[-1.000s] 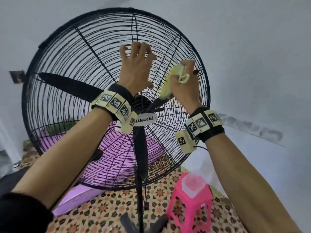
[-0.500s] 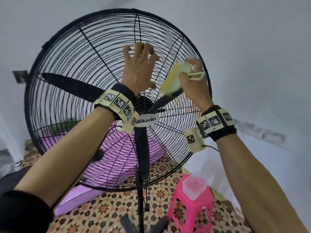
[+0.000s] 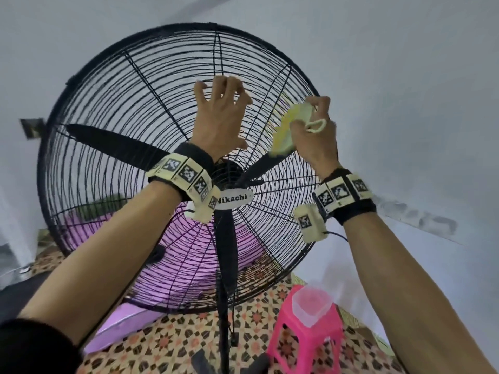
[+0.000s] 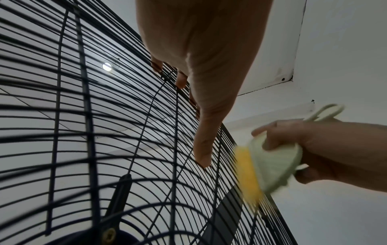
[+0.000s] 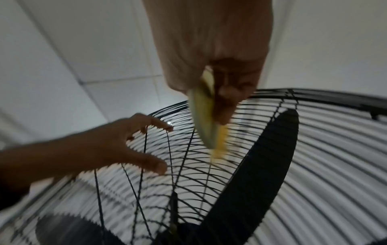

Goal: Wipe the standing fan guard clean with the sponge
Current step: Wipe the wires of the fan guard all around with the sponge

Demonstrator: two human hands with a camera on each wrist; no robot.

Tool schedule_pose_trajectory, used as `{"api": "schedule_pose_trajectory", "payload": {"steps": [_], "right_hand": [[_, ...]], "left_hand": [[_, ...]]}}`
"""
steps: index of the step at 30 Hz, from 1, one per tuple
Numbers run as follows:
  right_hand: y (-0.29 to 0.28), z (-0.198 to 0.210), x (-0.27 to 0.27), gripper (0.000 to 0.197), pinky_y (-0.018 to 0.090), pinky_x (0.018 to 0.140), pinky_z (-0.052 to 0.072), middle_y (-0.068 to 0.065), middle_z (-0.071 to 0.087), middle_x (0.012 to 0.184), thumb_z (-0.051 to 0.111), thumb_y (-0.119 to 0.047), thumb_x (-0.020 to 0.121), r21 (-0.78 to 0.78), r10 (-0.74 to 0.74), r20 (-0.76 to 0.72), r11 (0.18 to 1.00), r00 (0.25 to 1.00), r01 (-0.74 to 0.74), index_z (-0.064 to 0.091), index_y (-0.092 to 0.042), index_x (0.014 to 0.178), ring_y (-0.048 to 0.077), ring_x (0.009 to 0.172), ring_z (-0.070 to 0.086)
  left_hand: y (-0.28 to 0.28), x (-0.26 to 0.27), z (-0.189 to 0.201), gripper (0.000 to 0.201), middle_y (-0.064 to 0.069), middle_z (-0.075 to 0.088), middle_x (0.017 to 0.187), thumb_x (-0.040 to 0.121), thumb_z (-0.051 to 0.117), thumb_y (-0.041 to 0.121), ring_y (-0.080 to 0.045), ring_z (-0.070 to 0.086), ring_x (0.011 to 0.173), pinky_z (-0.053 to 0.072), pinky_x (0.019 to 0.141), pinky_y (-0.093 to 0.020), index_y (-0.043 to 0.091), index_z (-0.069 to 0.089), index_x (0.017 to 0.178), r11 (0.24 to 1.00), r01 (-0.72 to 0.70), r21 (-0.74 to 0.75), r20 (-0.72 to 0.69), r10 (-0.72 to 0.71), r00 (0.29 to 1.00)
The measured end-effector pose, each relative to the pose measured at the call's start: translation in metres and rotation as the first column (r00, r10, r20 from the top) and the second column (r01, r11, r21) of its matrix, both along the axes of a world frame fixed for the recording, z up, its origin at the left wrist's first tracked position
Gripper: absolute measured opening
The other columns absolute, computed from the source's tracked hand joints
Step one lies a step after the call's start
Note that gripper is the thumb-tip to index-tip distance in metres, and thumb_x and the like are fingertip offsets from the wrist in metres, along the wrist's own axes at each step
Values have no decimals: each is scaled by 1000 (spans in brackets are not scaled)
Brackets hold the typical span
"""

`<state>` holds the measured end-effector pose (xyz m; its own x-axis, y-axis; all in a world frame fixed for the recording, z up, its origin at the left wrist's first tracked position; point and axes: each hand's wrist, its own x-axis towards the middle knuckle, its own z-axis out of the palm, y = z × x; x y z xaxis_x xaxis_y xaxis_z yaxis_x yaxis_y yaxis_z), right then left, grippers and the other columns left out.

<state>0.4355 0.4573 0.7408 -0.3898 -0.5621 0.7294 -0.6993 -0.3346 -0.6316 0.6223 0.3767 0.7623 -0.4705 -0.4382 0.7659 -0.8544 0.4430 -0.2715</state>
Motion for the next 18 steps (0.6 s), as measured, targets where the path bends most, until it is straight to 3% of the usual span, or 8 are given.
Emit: {"api": "schedule_pose_trajectory", "payload": {"steps": [2,5,7,9,11,13,15,18], "right_hand": [[-1,0,0,41,10,40,40,-10,53,79,52,-11,98,77,-103,-71,991,992,108,37,-14,136,5,60,56],[2,1,7,41,11,50,47,-7,59,103,52,-7,98,-25,99,-33,995,995,-100,35,-14,135,3,74,62],[3,-1,5,42,15,55,50,-10,56,104,51,-5,97,-87,152,44,985,987,-148,36,-13,135,5,79,62],[0,1,2,41,13,49,46,-7,57,92,51,-7,97,-54,52,89,997,995,-47,38,-13,135,5,69,61],[-4,5,4,39,9,41,41,-1,59,88,51,-10,99,27,-68,-3,997,998,69,38,-14,135,4,62,59],[-4,9,7,41,13,44,49,-2,59,93,51,-9,100,21,-10,-102,1000,995,12,35,-15,137,5,64,63],[-3,11,5,43,16,49,53,-8,56,94,52,-7,100,9,56,-78,998,995,-56,35,-14,139,3,69,62],[-7,11,-1,52,17,42,40,-8,52,79,53,-9,97,148,-168,-86,973,982,180,33,-9,145,4,63,56]], "left_hand": [[2,-2,2,99,-13,39,149,62,91,56,-37,32,142,25,115,-67,17,50,143,1000,-18,13,5,18,1000],[1,-4,1,100,-12,39,149,61,91,57,-37,32,142,24,115,-68,18,49,143,1000,-13,10,-1,13,1000],[1,-1,-1,99,-13,39,148,62,91,57,-37,31,142,23,115,-68,18,49,143,1000,-9,1,2,9,1000],[1,-1,-1,98,-13,38,148,63,91,56,-37,31,143,22,115,-68,17,49,143,1000,-13,-2,9,13,1000],[3,-4,0,98,-13,38,148,64,91,55,-37,31,142,22,115,-67,17,49,144,1000,-29,8,15,29,999],[3,-6,1,98,-13,39,147,63,91,54,-37,32,141,23,115,-67,17,50,143,1000,-26,10,9,26,1000],[1,-5,1,97,-12,39,146,62,92,54,-37,32,141,23,115,-66,18,51,142,1000,-15,5,-2,15,1000],[0,-3,-1,96,-13,38,148,64,91,55,-37,30,143,21,116,-66,19,49,143,1000,-18,-1,6,18,1000]]}}
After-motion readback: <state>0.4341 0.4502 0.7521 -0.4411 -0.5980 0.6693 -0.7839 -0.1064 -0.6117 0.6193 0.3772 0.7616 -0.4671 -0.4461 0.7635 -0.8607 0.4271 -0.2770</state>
